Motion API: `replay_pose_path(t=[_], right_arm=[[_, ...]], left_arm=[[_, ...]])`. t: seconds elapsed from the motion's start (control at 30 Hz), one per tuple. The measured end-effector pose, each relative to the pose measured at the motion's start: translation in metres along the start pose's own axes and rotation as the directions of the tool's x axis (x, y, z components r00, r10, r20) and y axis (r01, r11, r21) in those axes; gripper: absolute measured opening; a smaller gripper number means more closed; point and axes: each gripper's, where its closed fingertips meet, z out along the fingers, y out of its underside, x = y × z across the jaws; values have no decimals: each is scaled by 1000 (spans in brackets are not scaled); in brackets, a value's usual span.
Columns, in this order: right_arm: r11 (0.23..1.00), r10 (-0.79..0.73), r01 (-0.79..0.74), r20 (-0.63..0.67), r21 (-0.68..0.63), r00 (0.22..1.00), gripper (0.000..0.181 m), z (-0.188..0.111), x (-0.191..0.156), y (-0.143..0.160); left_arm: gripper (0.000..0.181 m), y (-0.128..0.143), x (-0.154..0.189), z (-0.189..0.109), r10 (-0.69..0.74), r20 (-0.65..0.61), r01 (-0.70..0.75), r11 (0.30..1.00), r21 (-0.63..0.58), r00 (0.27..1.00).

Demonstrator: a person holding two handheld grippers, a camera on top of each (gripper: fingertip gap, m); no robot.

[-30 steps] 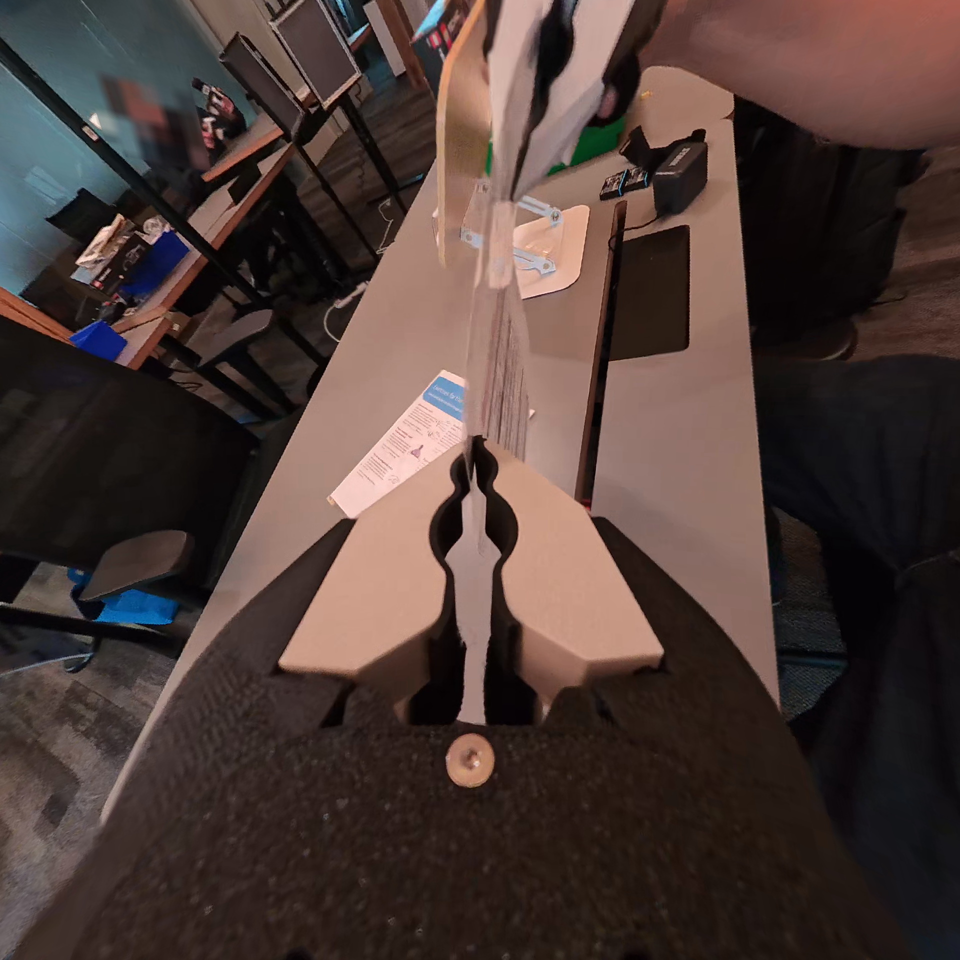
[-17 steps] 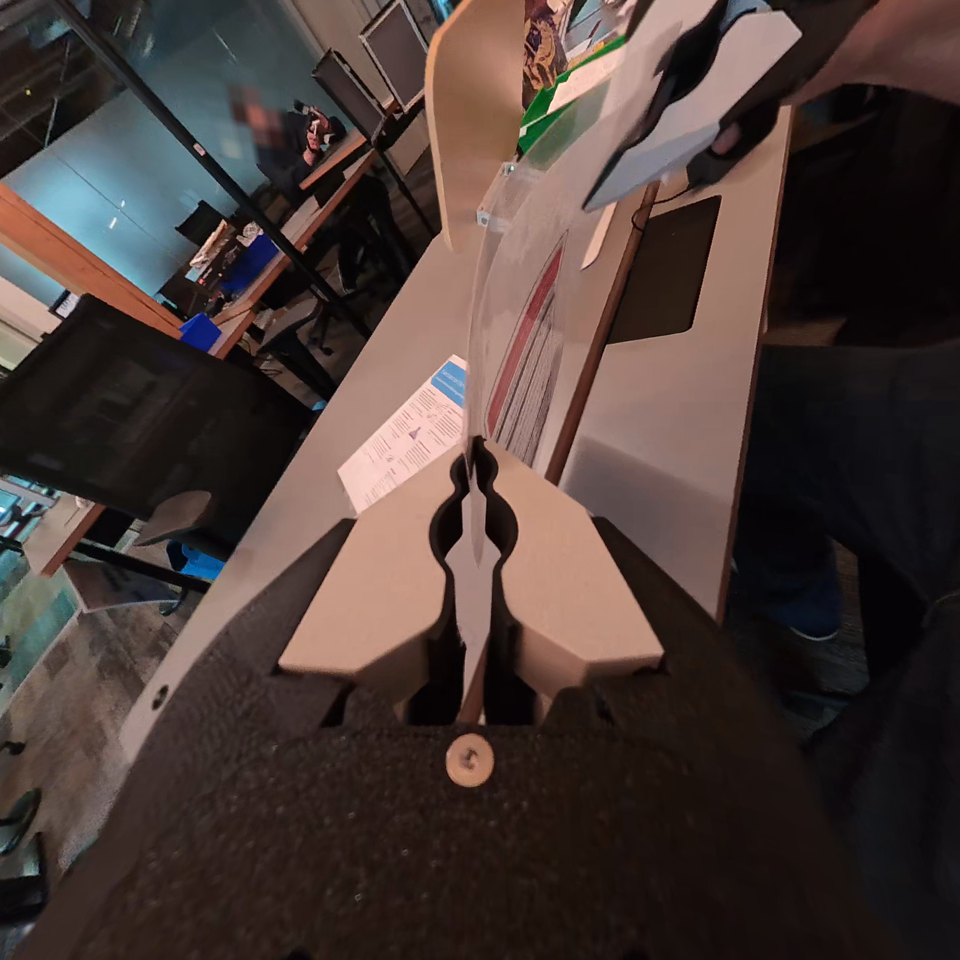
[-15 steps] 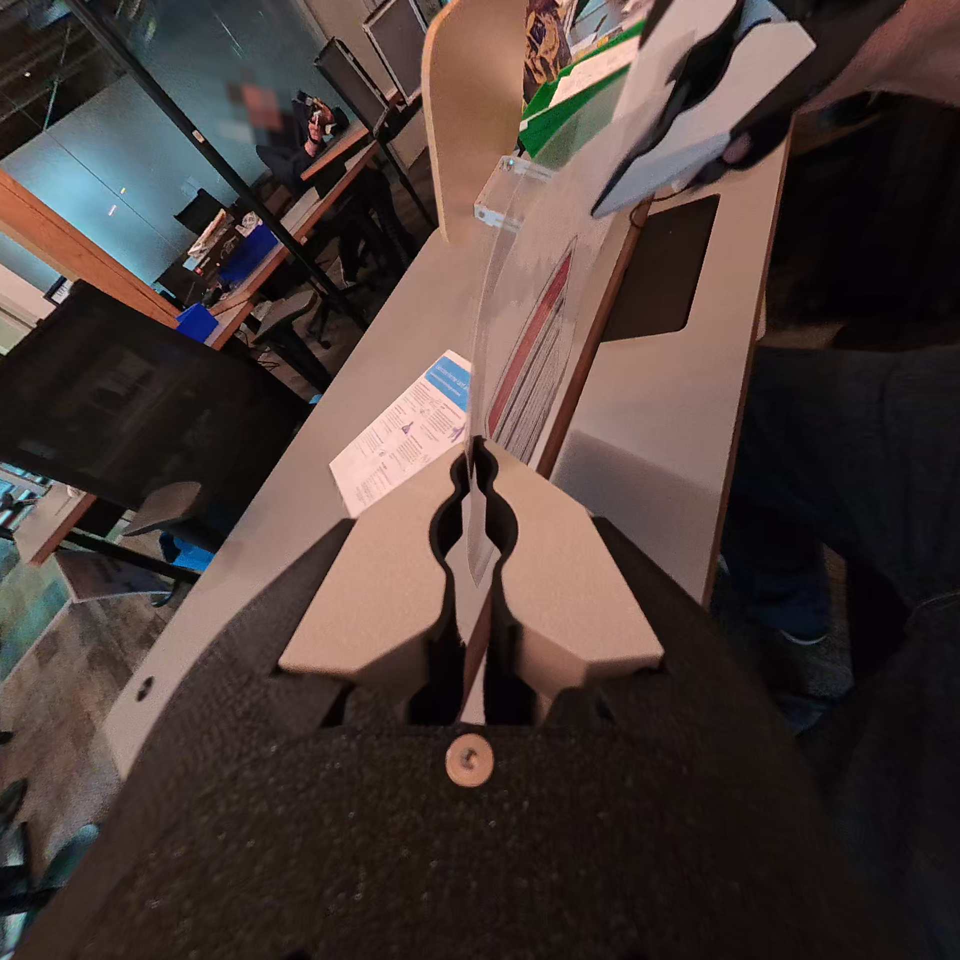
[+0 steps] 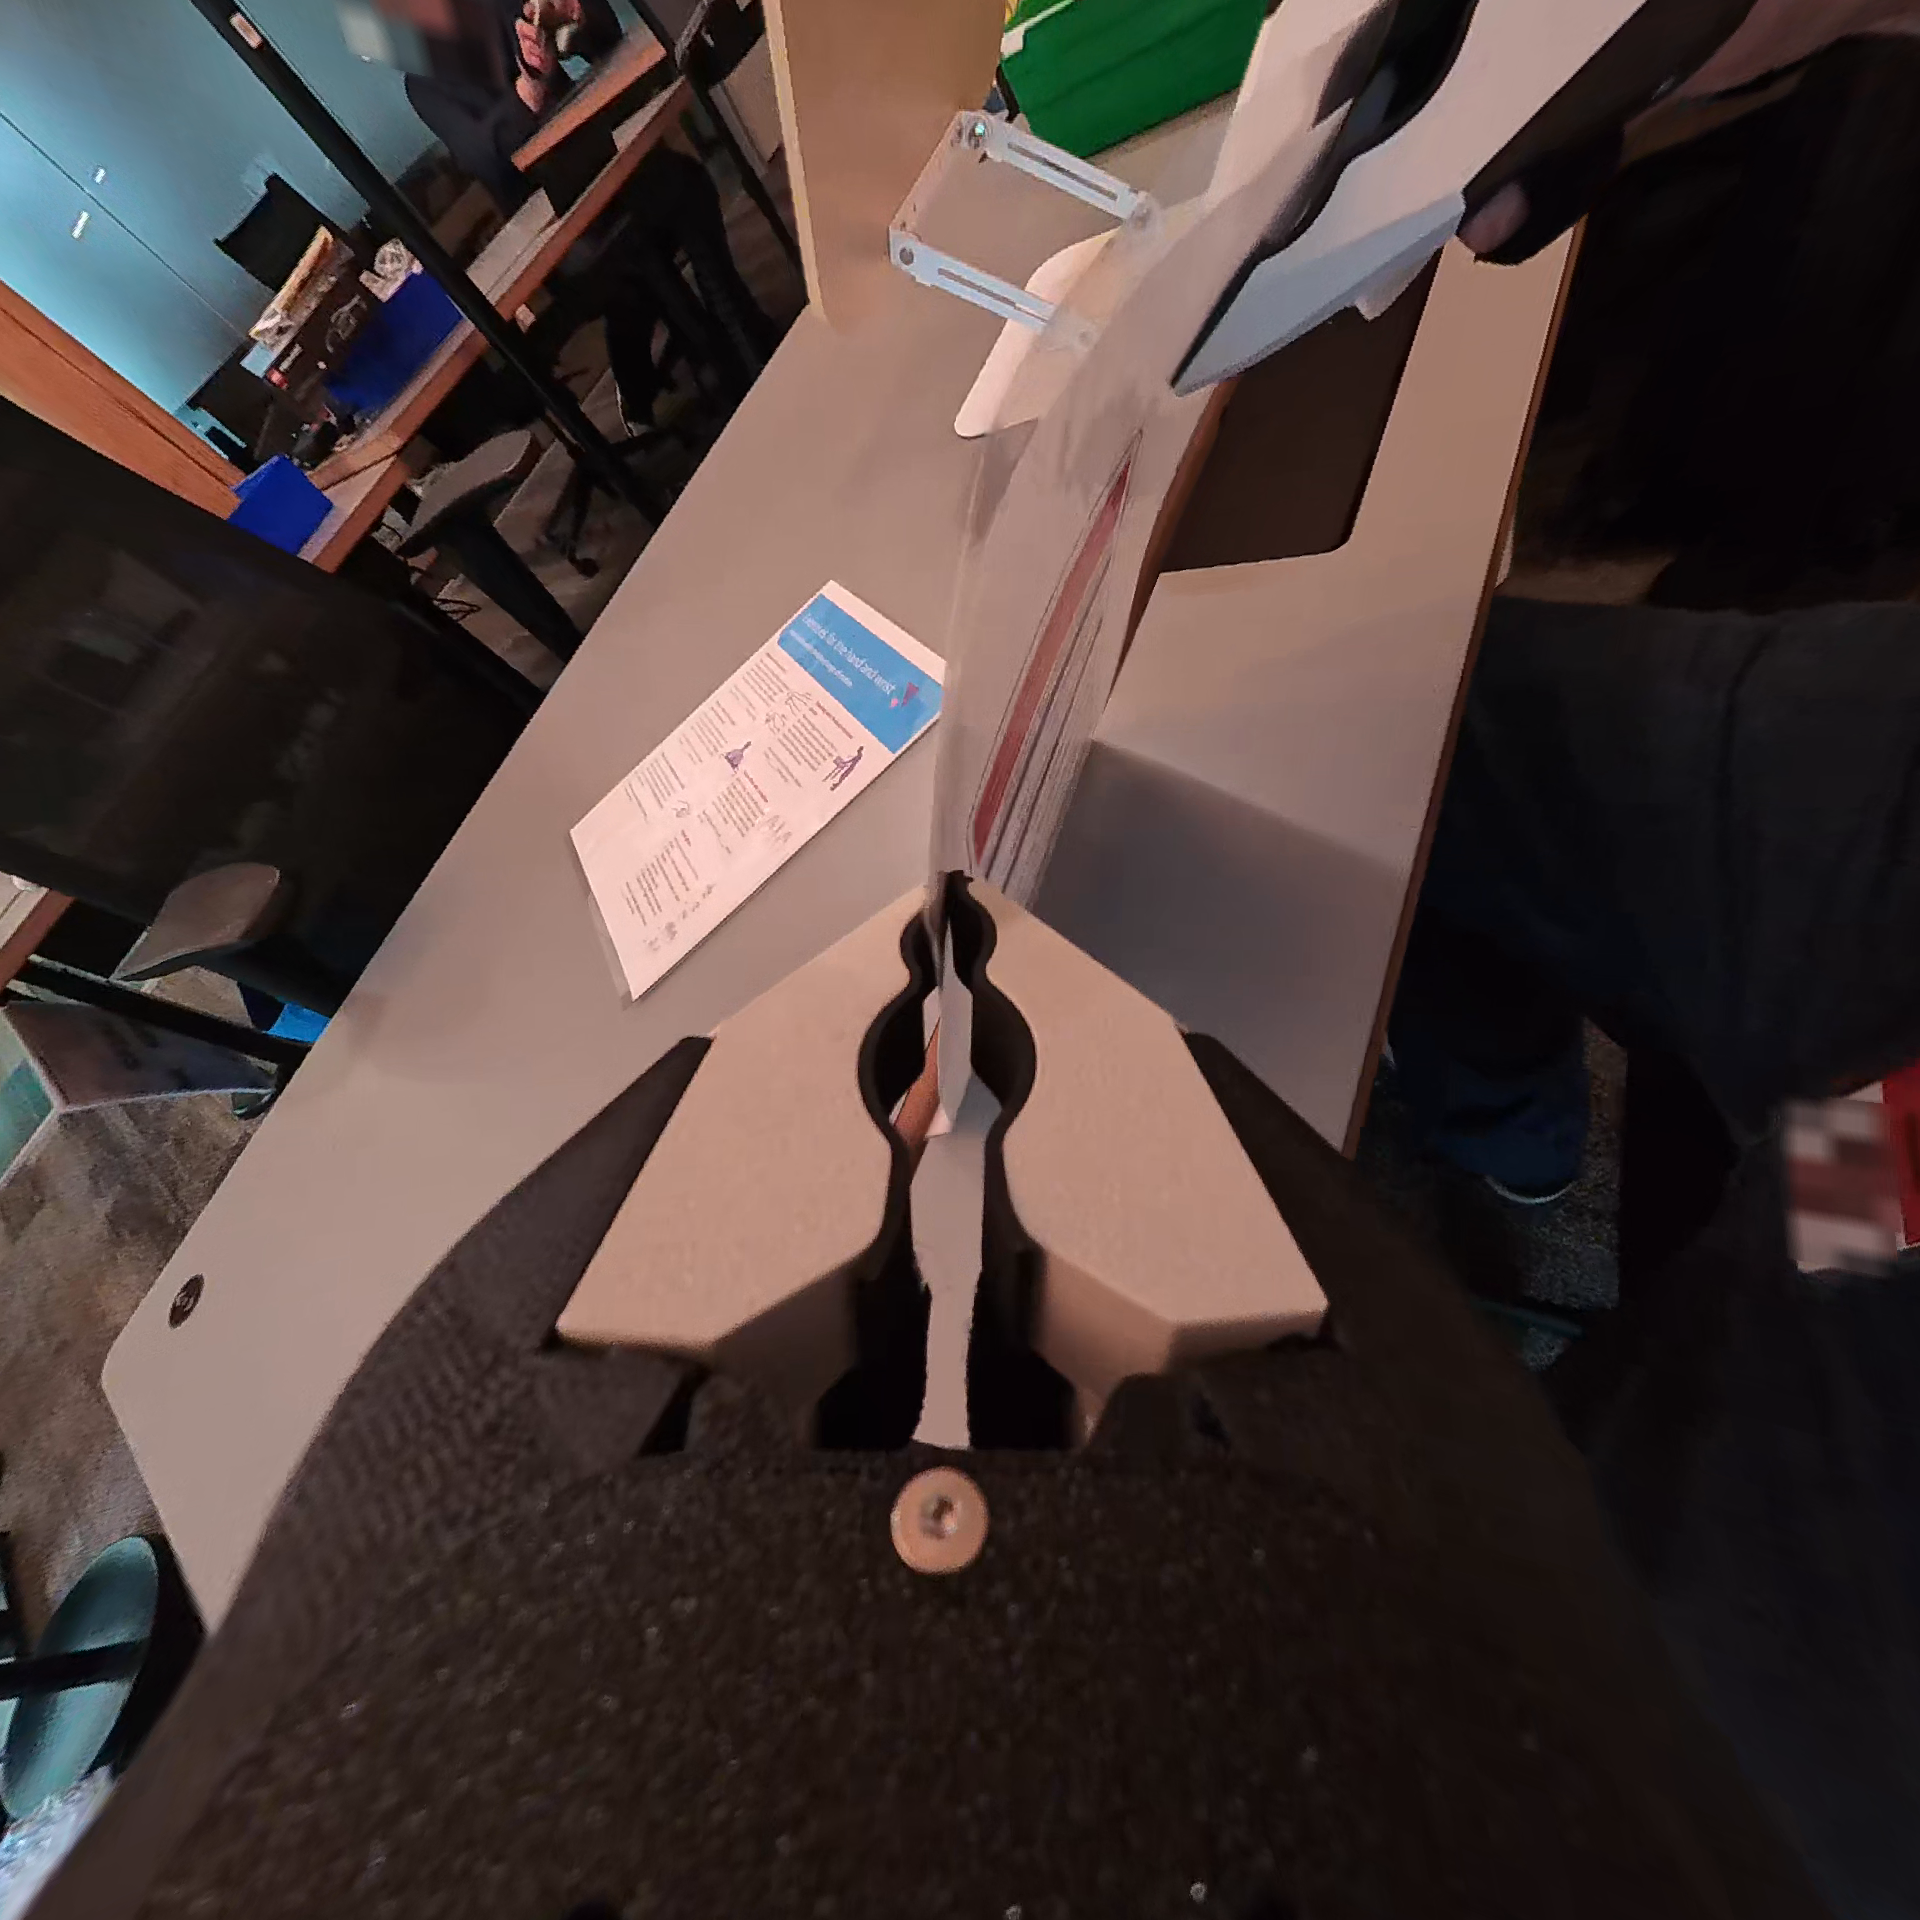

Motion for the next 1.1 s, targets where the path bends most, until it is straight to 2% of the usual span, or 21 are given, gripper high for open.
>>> replay_pose_path(t=[0.17,0.33,0.47,0.6,0.67,0.87,1.1], right_arm=[[1000,-1,2,4,-9,1000,0,5,4,4],[998,-60,60,-38,-17,997,0,-2,6,-5],[997,-73,72,-35,-31,997,0,1,-3,6],[991,-122,117,-74,-63,990,0,5,-5,19],[991,-115,110,-65,-75,991,0,8,-9,25],[993,10,-10,6,-121,1000,0,21,-19,46],[987,57,-57,-4,-148,998,0,28,-19,61]], left_arm=[[0,5,-3,5,-2,-13,2,1000,-4,1000],[0,-8,-4,-3,55,25,-55,998,22,998],[0,-1,-3,3,87,53,-88,996,18,995],[0,8,3,12,181,98,-183,983,10,979],[0,14,7,16,146,75,-146,989,1,987],[1,41,8,34,-121,-5,120,992,-42,993],[1,52,12,46,-138,-12,137,988,-73,990]])
